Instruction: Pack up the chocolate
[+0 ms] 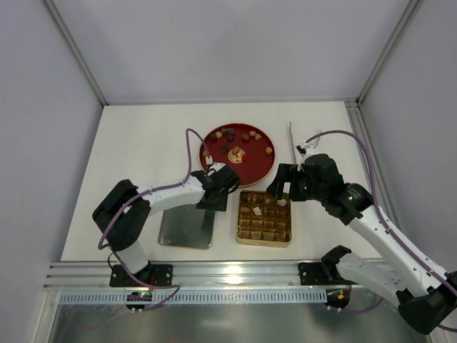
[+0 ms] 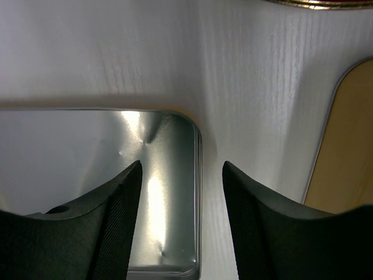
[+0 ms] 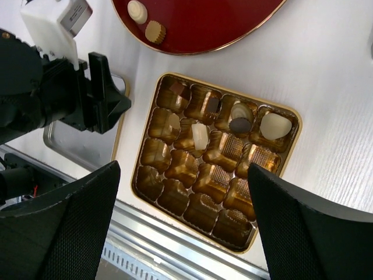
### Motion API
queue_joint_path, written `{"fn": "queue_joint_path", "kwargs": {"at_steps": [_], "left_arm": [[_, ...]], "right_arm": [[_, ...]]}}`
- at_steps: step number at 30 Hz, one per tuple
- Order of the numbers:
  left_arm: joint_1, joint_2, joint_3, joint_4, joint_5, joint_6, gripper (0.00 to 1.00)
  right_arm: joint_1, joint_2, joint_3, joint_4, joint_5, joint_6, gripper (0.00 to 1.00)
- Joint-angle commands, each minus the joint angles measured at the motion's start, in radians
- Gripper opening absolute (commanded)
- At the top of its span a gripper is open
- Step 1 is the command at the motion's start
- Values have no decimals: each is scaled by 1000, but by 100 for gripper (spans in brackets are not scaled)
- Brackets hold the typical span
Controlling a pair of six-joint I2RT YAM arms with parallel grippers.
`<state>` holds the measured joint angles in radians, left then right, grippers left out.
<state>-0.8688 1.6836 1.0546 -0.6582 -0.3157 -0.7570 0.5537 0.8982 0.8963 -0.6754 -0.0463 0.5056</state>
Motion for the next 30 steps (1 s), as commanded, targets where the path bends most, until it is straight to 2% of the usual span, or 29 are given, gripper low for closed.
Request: {"fn": "queue_joint_path", "kwargs": {"at_steps": [1, 15, 18, 19, 20, 30], "left_arm": [[-1, 34, 44, 55, -56, 15, 56], [31, 119, 71, 60, -82, 48, 24], [39, 128, 80, 65, -65, 56, 12], [40, 126, 85, 62, -59, 59, 3], [43, 123, 88, 62, -53, 61, 0], [108, 31, 205, -38, 87, 16, 0]], "right_arm": [[32, -27, -22, 34, 13, 37, 89], [215, -39, -74, 74, 86, 131, 87], [242, -30, -102, 109, 69, 152, 87], [248, -25, -109, 134, 60, 169, 86], [255, -25, -118, 146, 60, 175, 86], [342, 25, -169, 312, 59, 266, 82]]}}
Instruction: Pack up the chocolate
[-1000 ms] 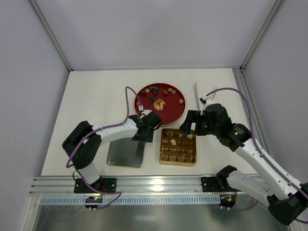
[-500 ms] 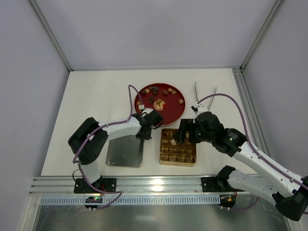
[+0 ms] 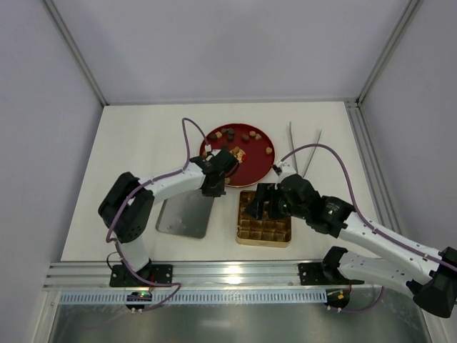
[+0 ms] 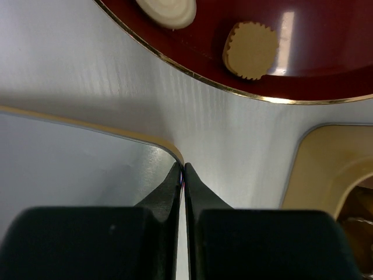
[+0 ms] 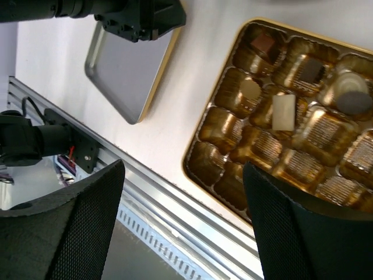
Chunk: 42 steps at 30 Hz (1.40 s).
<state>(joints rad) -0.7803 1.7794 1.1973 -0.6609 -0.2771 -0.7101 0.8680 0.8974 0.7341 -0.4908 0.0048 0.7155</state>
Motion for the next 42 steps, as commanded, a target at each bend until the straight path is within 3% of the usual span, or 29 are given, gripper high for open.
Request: {"fn": "queue_joint_path", "kwargs": {"at_steps": [1, 9, 16, 21, 30, 42], "left_arm": [[24, -67, 70, -42, 56, -37, 0], [79, -101, 97, -57, 145, -112, 0], [116, -136, 94, -46, 239, -158, 1], [134, -155, 102, -45, 273, -170, 0], [135, -181, 93, -28, 343, -200, 0], [135, -215, 70, 10, 372, -223, 0]], "right_arm": [[37, 38, -13, 162, 11, 68, 82], [131, 198, -19, 334, 80, 148, 81], [132, 371, 28, 460, 109, 159, 80], [132, 474, 54, 549, 81, 171, 74], [132, 569, 109, 603, 58, 187, 72], [131, 669, 151, 644, 47, 200, 56]]}}
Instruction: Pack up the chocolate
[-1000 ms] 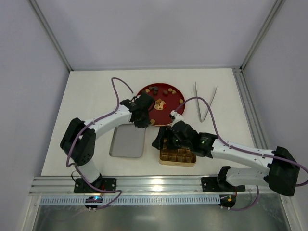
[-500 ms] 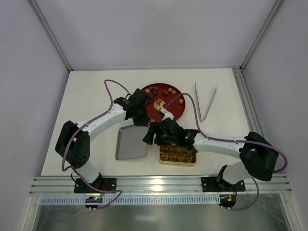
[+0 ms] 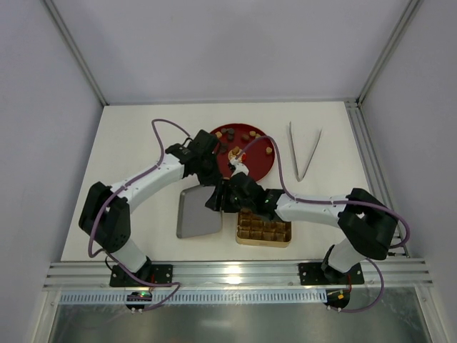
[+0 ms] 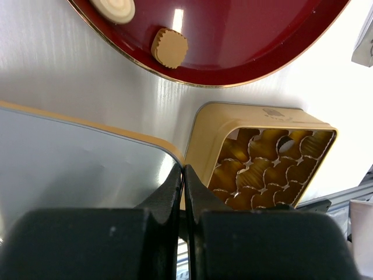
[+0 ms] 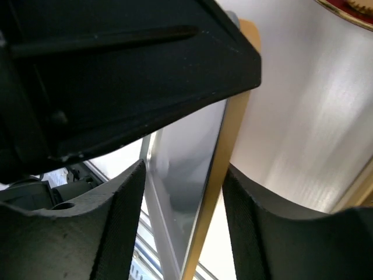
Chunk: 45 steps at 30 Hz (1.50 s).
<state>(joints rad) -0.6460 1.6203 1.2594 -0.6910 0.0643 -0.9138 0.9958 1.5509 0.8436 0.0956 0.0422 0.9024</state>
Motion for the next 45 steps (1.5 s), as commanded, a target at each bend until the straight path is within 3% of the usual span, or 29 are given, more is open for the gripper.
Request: {"fn": "queue_joint_path", "kwargs": {"at_steps": [1, 9, 11, 12, 15, 17, 19, 21, 28, 34, 39, 43, 45], "left_arm": [[0, -62, 3, 44, 29, -22, 0], [0, -76, -9, 70, 28, -42, 0], [0, -82, -14, 79, 31, -49, 0], [0, -85, -12, 81, 34, -53, 0], [0, -97, -12, 85, 28, -54, 8], [0, -106, -15, 87, 16, -53, 21], [0, -114, -15, 87, 8, -45, 25], [0, -128, -15, 84, -4, -34, 40], [35, -177, 18, 48, -9, 15, 61], [118, -266, 58, -19, -15, 126, 64], [112, -396, 66, -28, -56, 274, 66], [-21, -480, 35, 10, -226, 409, 67], [-145, -513, 15, 42, -338, 489, 68]], "right_arm": [[3, 17, 40, 61, 10, 16, 54], [3, 38, 25, 73, 35, 30, 34], [3, 40, 22, 73, 36, 35, 26], [3, 41, 22, 72, 36, 36, 17], [4, 34, 26, 58, 41, 32, 4], [3, 25, 26, 44, 41, 30, 4], [1, 8, 28, 35, 41, 29, 4], [3, -11, 28, 15, 45, 29, 4], [-2, -49, 40, -40, 38, 30, 4], [-61, -118, 32, -124, -30, 30, 4], [-250, -239, 75, -310, -160, -48, 4], [-359, -267, 196, -485, -217, -121, 4], [-420, -272, 239, -571, -266, -151, 4]]}}
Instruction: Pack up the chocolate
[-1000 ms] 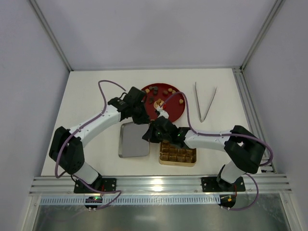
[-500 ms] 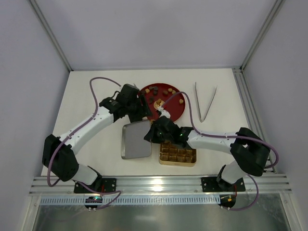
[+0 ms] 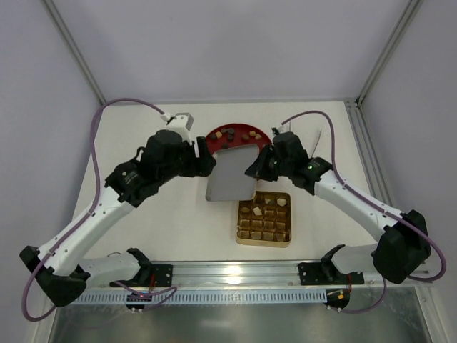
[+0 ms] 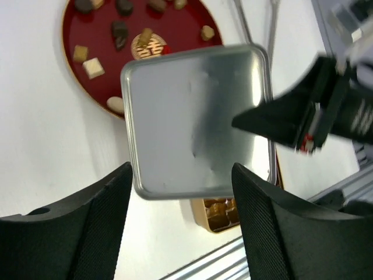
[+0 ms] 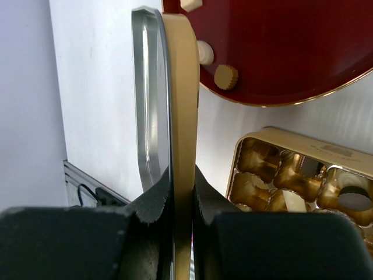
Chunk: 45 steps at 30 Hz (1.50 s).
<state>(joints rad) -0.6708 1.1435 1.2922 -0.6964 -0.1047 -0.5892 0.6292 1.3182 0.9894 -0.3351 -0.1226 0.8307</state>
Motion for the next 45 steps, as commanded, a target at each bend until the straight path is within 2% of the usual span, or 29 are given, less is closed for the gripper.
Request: {"fn": "queue_joint_path", "kwargs": {"at_steps": [1, 2, 3, 5, 8, 9, 12, 14, 20, 23, 33, 35, 36, 45], "left_arm": [[-168, -45, -28, 64, -205, 187, 70], [-212, -54, -39, 84, -283, 222, 71], [-305, -70, -69, 136, -323, 282, 72], [-392, -74, -96, 188, -439, 360, 73], [-590, -50, -157, 326, -576, 546, 75], [-666, -35, -175, 422, -675, 650, 77], [-728, -22, -257, 584, -757, 767, 82], [-754, -21, -321, 748, -747, 879, 85], [-788, 60, -413, 1130, -744, 1222, 88], [-786, 132, -416, 1256, -768, 1371, 88], [-785, 260, -426, 1406, -813, 1621, 80], [-777, 282, -433, 1466, -822, 1655, 75], [-771, 289, -432, 1488, -828, 1667, 69], [-733, 354, -424, 1615, -837, 1802, 60]], "right_arm": [[-78, -36, 135, -166, -118, -87, 4], [-101, -31, 156, -220, -156, -96, 4], [-146, -27, 178, -243, -188, -100, 4], [-177, -11, 239, -309, -253, -110, 4], [-197, 12, 351, -425, -262, -134, 4], [-198, 18, 412, -456, -259, -143, 4], [-200, 39, 507, -562, -241, -166, 4], [-204, 44, 534, -607, -238, -170, 4], [-210, 46, 589, -659, -236, -159, 4], [-207, 38, 592, -663, -242, -148, 4], [-207, 36, 637, -691, -252, -134, 4], [-207, 35, 637, -690, -255, -131, 4], [-206, 35, 635, -690, -255, -131, 4], [-207, 19, 620, -693, -255, -128, 4]]}}
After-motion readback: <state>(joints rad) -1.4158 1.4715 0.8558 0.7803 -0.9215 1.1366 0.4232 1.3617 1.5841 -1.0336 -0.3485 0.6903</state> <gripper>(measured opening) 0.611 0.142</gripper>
